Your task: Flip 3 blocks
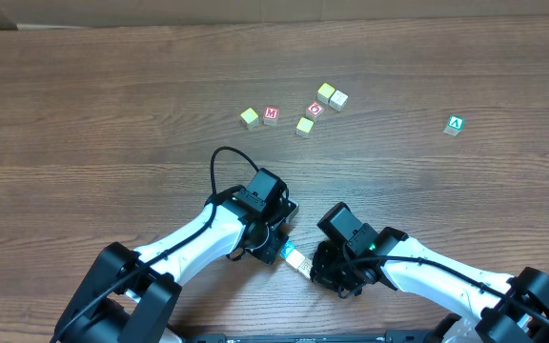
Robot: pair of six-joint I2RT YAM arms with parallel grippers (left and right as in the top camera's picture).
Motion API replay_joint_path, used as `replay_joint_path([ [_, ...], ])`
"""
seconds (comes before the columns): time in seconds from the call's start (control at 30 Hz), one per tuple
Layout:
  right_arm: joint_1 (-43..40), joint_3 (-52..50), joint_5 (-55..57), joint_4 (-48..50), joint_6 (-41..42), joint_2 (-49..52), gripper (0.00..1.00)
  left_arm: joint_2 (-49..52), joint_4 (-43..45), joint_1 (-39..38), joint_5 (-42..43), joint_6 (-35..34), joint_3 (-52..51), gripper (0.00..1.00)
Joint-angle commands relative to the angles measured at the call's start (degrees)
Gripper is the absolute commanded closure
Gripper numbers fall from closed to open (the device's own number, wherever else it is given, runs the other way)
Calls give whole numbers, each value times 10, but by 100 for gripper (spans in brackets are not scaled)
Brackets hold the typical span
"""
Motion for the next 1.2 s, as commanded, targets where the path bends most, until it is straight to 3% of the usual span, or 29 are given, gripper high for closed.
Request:
replay_joint_path([
  [0.0,4,3,5,4,9,7,96,20,9,-5,-55,23,-15,96],
  [1.17,36,2,20,0,83,23,96,20,42,-5,-70,60,-15,96],
])
